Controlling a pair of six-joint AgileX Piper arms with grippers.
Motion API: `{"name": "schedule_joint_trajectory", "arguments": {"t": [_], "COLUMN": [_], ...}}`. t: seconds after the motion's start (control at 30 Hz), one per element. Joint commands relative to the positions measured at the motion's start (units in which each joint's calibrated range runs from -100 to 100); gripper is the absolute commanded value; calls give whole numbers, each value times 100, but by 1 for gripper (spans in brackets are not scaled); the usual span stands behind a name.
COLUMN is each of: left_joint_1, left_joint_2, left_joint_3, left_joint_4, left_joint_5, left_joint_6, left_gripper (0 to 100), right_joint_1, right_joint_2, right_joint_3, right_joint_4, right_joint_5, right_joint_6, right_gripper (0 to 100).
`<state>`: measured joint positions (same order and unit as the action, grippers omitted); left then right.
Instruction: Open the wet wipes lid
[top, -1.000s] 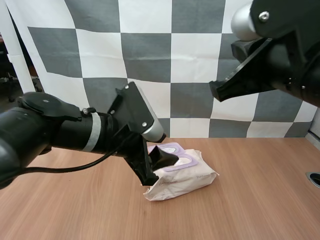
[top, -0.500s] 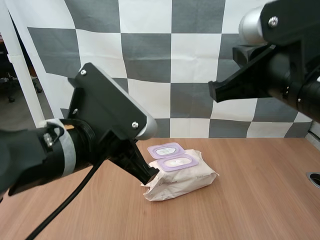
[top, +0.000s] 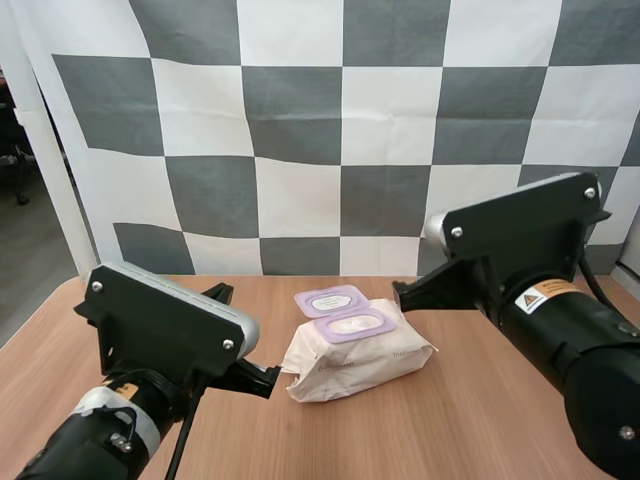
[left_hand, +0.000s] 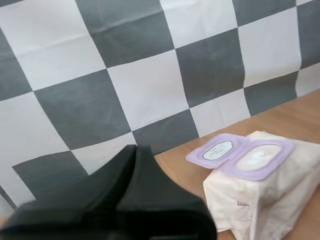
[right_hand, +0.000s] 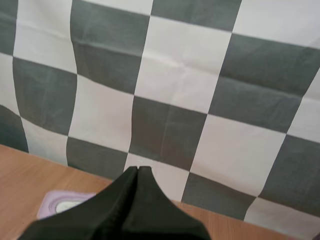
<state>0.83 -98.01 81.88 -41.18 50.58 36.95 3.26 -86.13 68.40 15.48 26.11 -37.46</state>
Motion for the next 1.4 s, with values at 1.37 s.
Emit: {"name": "schedule_joint_trajectory", "arguments": {"t": [1.37], "left_joint_1": [-41], "left_joint_2": [-199], "left_joint_3": [1812], "left_joint_4": [3028], "left_joint_5": [-1885], "left_joint_6": [-4359], "left_gripper": [0], "right_joint_1": [-331], "right_joint_2": [-1043], "right_joint_3": [3160], "right_joint_4": [-860], "right_joint_5": [315], "right_joint_6": [1292], "right_gripper": [0]}}
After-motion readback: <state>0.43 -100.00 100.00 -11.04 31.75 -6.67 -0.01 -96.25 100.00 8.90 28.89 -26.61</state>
